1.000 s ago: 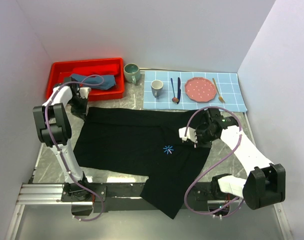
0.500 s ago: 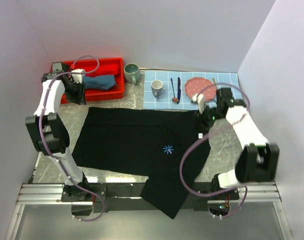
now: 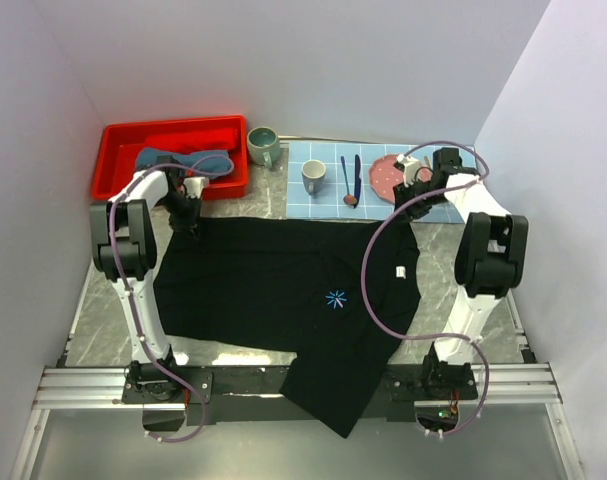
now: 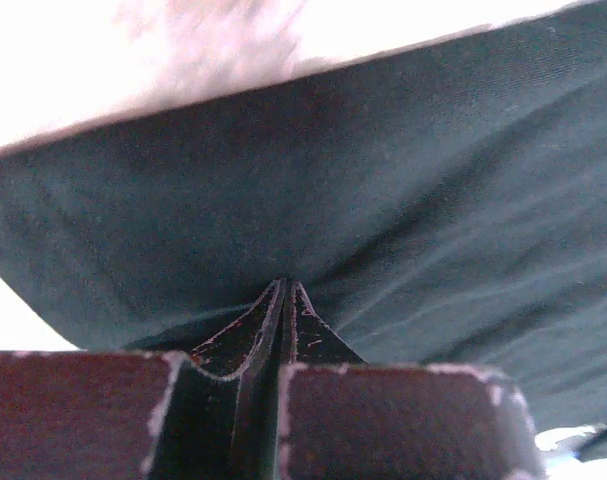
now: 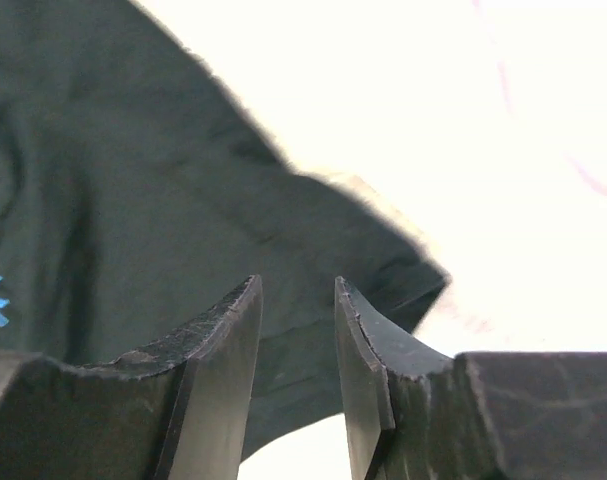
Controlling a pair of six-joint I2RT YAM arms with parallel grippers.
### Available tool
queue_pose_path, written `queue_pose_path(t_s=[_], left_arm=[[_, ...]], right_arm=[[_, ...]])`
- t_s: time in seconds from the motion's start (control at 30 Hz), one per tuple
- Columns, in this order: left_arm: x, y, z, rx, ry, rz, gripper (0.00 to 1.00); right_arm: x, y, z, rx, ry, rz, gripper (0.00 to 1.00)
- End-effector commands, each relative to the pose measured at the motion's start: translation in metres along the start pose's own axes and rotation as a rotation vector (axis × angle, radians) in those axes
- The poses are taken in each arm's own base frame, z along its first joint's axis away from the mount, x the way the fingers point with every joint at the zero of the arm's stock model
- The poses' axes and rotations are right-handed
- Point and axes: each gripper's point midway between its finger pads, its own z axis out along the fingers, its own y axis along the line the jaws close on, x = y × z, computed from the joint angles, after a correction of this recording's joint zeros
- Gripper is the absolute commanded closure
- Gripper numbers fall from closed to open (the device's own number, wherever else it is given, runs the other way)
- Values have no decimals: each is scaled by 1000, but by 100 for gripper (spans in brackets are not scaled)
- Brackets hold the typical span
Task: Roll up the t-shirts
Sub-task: Fold the T-shirt at the center of the board.
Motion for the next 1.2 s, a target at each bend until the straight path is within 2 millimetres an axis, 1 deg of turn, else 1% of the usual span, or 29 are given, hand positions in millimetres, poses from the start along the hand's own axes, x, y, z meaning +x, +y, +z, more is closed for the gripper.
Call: queue_pose_path(t_s=[0.0, 0.03, 0.1, 0.13, 0.2, 0.27, 0.3, 0.4, 0.43, 0.5, 0.53, 0.57, 0.6, 0.63, 0.67, 0.7, 0.73, 0.77, 0.8, 0.83, 0.87, 0.9, 0.93, 0.97, 1.0, 1.03, 1.1, 1.13, 1.17], left_arm=[[29, 16, -8, -92, 40, 42, 94], [31, 18, -8, -106, 39, 50, 95], [39, 26, -9, -151, 52, 56, 95], [39, 29, -10, -166, 47, 64, 95], [45, 38, -8, -209, 62, 78, 94], [38, 44, -11, -240, 27, 102, 93], [33, 45, -13, -251, 11, 110, 92], [9, 51, -31, -307, -69, 137, 89], [2, 53, -40, -332, -98, 143, 87], [-15, 52, -55, -348, -158, 164, 80], [-23, 46, -67, -337, -205, 176, 77], [-30, 41, -75, -324, -240, 189, 71], [-33, 33, -80, -292, -261, 202, 68], [-37, 24, -91, -267, -296, 213, 67], [-40, 12, -93, -219, -318, 215, 63], [-42, 8, -95, -208, -336, 214, 61], [-42, 4, -98, -196, -354, 206, 59], [-39, -1, -94, -167, -355, 172, 55], [-37, -4, -91, -150, -353, 151, 54], [-34, -6, -84, -129, -339, 103, 54], [-31, -9, -80, -110, -332, 84, 53], [-29, -11, -77, -95, -327, 70, 53], [-27, -13, -72, -84, -319, 52, 52], [-26, -13, -72, -81, -314, 26, 52], [-25, -13, -71, -78, -302, 16, 52], [-24, -14, -72, -77, -292, -1, 52], [-23, -12, -77, -97, -291, -8, 52], [-24, -12, -86, -110, -317, -13, 52], [-25, -12, -91, -121, -332, -14, 51]], right_arm=[[-14, -29, 5, 88, 14, -15, 59], [-4, -38, 11, 115, 57, -13, 60], [2, -49, 13, 153, 97, -16, 61], [9, -56, 17, 173, 126, -22, 62], [15, -63, 20, 200, 142, -37, 62], [15, -69, 22, 220, 147, -55, 63], [18, -72, 25, 229, 157, -55, 64], [13, -83, 27, 284, 165, -53, 65], [11, -85, 26, 296, 159, -45, 65], [1, -90, 17, 342, 136, -49, 65], [-4, -91, 12, 357, 121, -47, 65], [-8, -90, 7, 365, 108, -55, 65], [-25, -82, -11, 368, 55, -81, 65], [-34, -71, -19, 342, 18, -126, 63], [-34, -53, -20, 293, -4, -164, 62], [-54, -28, -44, 284, -80, -246, 61], [-61, -6, -47, 231, -116, -361, 58], [-49, 32, -30, 151, -89, -447, 56], [-55, 56, -41, 129, -113, -579, 55], [-37, 80, -33, 54, -85, -620, 54], [-38, 117, -29, -12, -95, -708, 53], [-32, 134, -26, -59, -89, -774, 52], [-17, 155, -20, -131, -64, -799, 52], [-10, 167, -16, -161, -53, -828, 52], [-5, 192, -8, -207, -44, -895, 50], [9, 199, -1, -232, -8, -917, 50], [21, 210, 11, -261, 19, -951, 48], [28, 219, 18, -281, 34, -970, 48], [33, 220, 24, -285, 59, -972, 47]])
